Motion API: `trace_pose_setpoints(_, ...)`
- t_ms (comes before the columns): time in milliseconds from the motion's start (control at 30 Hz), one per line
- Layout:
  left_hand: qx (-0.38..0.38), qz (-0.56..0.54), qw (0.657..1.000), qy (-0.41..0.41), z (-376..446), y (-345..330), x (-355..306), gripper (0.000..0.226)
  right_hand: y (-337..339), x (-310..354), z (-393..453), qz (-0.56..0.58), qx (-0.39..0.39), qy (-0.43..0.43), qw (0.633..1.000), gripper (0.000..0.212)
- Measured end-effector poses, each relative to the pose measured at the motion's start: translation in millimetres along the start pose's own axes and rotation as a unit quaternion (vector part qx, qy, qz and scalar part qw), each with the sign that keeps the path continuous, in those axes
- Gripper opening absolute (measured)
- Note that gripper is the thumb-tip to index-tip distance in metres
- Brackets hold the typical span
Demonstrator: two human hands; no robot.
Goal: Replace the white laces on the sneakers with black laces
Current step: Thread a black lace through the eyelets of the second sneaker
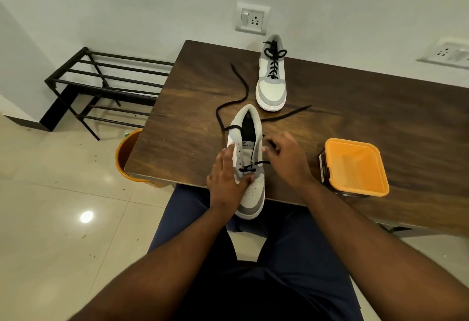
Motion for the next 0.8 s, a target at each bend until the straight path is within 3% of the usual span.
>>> trace_pose_setpoints(67, -0.012, -0.027, 1.0, 0.012, 3.9, 1.5, 0.4, 0.108, 0.7, 14.8, 16.5, 0.004, -0.016, 0.039, 0.999, 0.022)
trace_pose_setpoints(133, 0.011, -0.03, 0.999, 0.025, 9.5, 1.2, 2.8, 0.113, -2.7, 28.6, 35.8, 0.007, 0.02, 0.042, 0.999, 0.029)
trace_pose_setpoints(233, 0.047, -0.017, 0.998, 0.041, 14.2, 0.7, 8.8, 0.111, -16.1, 41.6, 60.8, -0.036, 0.141, -0.017, 0.989, 0.049)
trace_pose_setpoints(333, 0.057, -0.003, 0.997, 0.052, 14.6, 3.8, 11.2, 0.11, -28.4, 46.5, 75.7, -0.071, 0.202, -0.094, 0.972, 0.058)
trace_pose_setpoints(500, 0.069, 0.03, 0.993, 0.091, 12.4, 8.3, 7.2, 0.11, -39.8, 39.9, 76.9, -0.077, 0.24, -0.097, 0.963, 0.034)
trace_pose_setpoints(633, 0.069, 0.044, 0.992, 0.094, 11.3, 4.8, 8.3, 0.108, -42.4, 30.9, 67.3, -0.029, 0.218, -0.106, 0.97, 0.008)
trace_pose_setpoints(733, 0.059, 0.044, 0.992, 0.103, 11.6, 5.5, 7.0, 0.11, -27.8, 38.3, 52.2, 0.072, 0.155, -0.104, 0.98, 0.011)
trace_pose_setpoints(800, 0.026, -0.073, 0.995, 0.06, 14.2, 8.4, 4.9, 0.105, -9.1, 50.6, 29.9, 0.223, 0.117, -0.138, 0.958, 0.015)
Point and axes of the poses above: each hand's wrist, its own z-axis towards the middle knuckle, its own y-axis out of the back of the hand, x = y × z, the point moved 2 cm from there along z, towards the middle knuckle, and after that the axes turned 3 degrees about -x, right-handed, at the moved point
